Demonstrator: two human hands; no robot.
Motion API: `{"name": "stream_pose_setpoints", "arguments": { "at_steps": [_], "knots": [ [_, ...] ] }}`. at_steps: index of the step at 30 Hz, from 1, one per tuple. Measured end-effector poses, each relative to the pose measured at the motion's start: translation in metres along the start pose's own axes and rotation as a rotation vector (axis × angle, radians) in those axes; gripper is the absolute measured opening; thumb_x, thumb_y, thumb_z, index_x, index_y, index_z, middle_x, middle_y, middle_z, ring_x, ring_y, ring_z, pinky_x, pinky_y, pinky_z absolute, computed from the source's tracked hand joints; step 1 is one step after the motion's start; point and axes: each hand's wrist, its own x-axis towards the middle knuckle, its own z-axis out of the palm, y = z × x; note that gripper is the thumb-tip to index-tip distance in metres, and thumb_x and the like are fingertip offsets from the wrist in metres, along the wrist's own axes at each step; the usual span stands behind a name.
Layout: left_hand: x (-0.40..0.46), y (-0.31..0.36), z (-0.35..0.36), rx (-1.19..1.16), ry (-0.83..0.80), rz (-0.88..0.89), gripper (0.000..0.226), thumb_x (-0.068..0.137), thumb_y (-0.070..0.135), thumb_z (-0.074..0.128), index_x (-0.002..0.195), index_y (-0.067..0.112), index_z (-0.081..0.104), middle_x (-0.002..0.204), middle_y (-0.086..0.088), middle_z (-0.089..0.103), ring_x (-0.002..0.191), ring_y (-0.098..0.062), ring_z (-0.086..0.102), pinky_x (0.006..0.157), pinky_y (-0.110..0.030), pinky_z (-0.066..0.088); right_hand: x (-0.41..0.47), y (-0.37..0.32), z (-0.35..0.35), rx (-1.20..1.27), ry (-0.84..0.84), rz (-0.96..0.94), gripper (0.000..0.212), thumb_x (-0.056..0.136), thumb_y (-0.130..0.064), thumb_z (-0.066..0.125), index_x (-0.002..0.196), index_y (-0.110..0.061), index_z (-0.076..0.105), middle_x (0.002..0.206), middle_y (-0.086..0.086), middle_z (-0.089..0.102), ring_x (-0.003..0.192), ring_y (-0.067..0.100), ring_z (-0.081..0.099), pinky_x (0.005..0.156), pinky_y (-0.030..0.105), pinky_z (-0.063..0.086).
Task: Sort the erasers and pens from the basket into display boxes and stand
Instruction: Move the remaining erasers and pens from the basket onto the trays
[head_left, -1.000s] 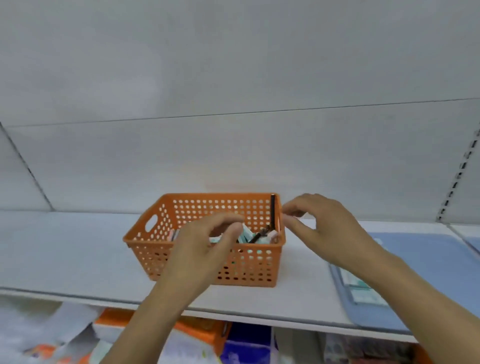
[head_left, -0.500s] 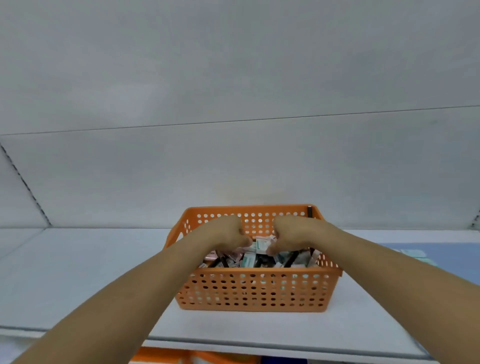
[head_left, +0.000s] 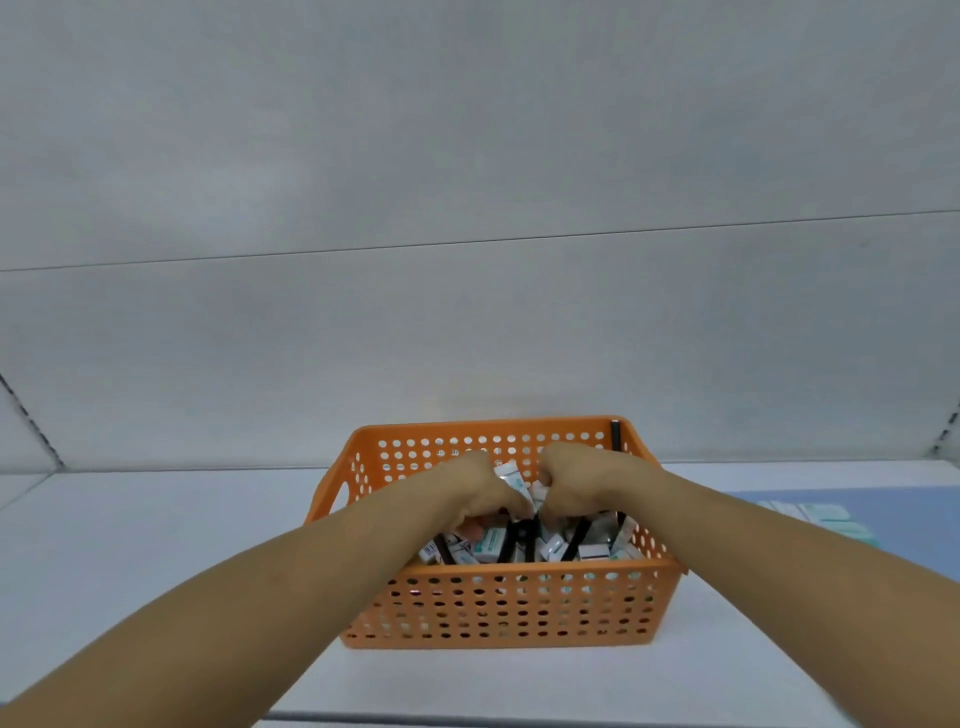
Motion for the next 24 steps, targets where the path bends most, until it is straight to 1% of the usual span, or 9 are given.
{"name": "stream_pose_setpoints", "arguments": {
  "at_steps": [4, 6, 8, 10, 12, 14, 16, 19, 24],
  "knots": [
    [-0.005, 0.003, -0.004, -0.031, 0.008, 0.074, 0.025, 0.086, 0.014, 0.072, 0.101, -0.002, 0.059, 0.079, -0.014, 0.067, 0.059, -0.020, 0.063, 0.071, -0.037, 0.061, -0.004, -0.006, 0.000, 0.034, 0.061, -0.049, 0.023, 0.085, -0.011, 0.062, 0.072, -0.016, 0.043, 0.074, 0.003, 0.050, 0.063, 0.016, 0.047, 0.052, 0.024, 0.038],
    [-0.013, 0.005, -0.011, 0.040, 0.054, 0.152, 0.017, 0.088, 0.013, 0.069, 0.097, 0.004, 0.057, 0.088, -0.013, 0.069, 0.070, -0.022, 0.069, 0.075, -0.036, 0.061, -0.008, -0.003, -0.004, 0.077, 0.121, -0.074, 0.009, 0.084, -0.009, 0.061, 0.091, -0.008, 0.056, 0.085, 0.005, 0.055, 0.068, 0.017, 0.049, 0.054, 0.024, 0.039],
    [-0.022, 0.004, -0.021, 0.001, 0.119, 0.225, 0.019, 0.088, 0.012, 0.068, 0.104, 0.006, 0.059, 0.094, -0.010, 0.070, 0.081, -0.022, 0.071, 0.078, -0.036, 0.060, -0.013, 0.005, -0.011, 0.165, 0.204, -0.115, 0.027, 0.083, -0.013, 0.063, 0.109, -0.012, 0.057, 0.099, 0.000, 0.054, 0.080, 0.015, 0.054, 0.059, 0.023, 0.041],
    [-0.034, 0.002, -0.027, -0.195, 0.137, 0.255, 0.020, 0.089, 0.010, 0.067, 0.107, 0.008, 0.060, 0.096, -0.010, 0.070, 0.081, -0.021, 0.070, 0.077, -0.033, 0.060, -0.023, 0.012, -0.018, 0.329, 0.285, -0.181, 0.031, 0.082, -0.015, 0.065, 0.112, -0.019, 0.059, 0.105, -0.004, 0.060, 0.088, 0.013, 0.060, 0.068, 0.027, 0.049],
    [-0.047, 0.003, -0.026, -0.412, 0.148, 0.294, 0.021, 0.089, 0.008, 0.066, 0.110, 0.005, 0.062, 0.095, -0.010, 0.071, 0.073, -0.016, 0.068, 0.075, -0.030, 0.060, -0.038, 0.018, -0.022, 0.598, 0.326, -0.220, 0.029, 0.085, -0.013, 0.066, 0.114, -0.018, 0.063, 0.104, -0.002, 0.068, 0.090, 0.014, 0.066, 0.080, 0.030, 0.055],
    [-0.059, 0.008, -0.020, -0.595, 0.156, 0.351, 0.021, 0.091, 0.008, 0.064, 0.110, 0.002, 0.062, 0.091, -0.012, 0.070, 0.070, -0.015, 0.066, 0.071, -0.030, 0.059, -0.054, 0.024, -0.022, 0.843, 0.332, -0.239, 0.023, 0.088, -0.013, 0.063, 0.111, -0.018, 0.066, 0.099, 0.000, 0.071, 0.089, 0.015, 0.069, 0.081, 0.031, 0.057],
    [-0.073, 0.018, -0.012, -0.750, 0.146, 0.391, 0.018, 0.092, 0.009, 0.062, 0.109, 0.002, 0.063, 0.092, -0.014, 0.068, 0.070, -0.015, 0.065, 0.064, -0.028, 0.059, -0.067, 0.034, -0.021, 1.013, 0.315, -0.251, 0.020, 0.091, -0.014, 0.060, 0.110, -0.016, 0.067, 0.095, 0.003, 0.072, 0.082, 0.017, 0.069, 0.071, 0.034, 0.057],
    [-0.093, 0.038, 0.006, -0.921, 0.106, 0.428, 0.016, 0.093, 0.008, 0.059, 0.108, 0.004, 0.063, 0.092, -0.013, 0.068, 0.069, -0.016, 0.065, 0.056, -0.027, 0.056, -0.089, 0.057, -0.023, 1.209, 0.263, -0.293, 0.021, 0.097, -0.012, 0.052, 0.114, -0.011, 0.064, 0.086, 0.007, 0.067, 0.069, 0.018, 0.062, 0.048, 0.027, 0.048],
    [-0.118, 0.078, 0.047, -1.160, -0.028, 0.493, 0.011, 0.093, 0.003, 0.052, 0.097, 0.003, 0.063, 0.076, -0.012, 0.067, 0.062, -0.018, 0.064, 0.050, -0.027, 0.056, -0.130, 0.118, -0.031, 1.425, 0.262, -0.264, 0.012, 0.095, -0.019, 0.052, 0.103, -0.013, 0.059, 0.078, 0.007, 0.061, 0.058, 0.015, 0.052, 0.039, 0.020, 0.029]
  ]
}}
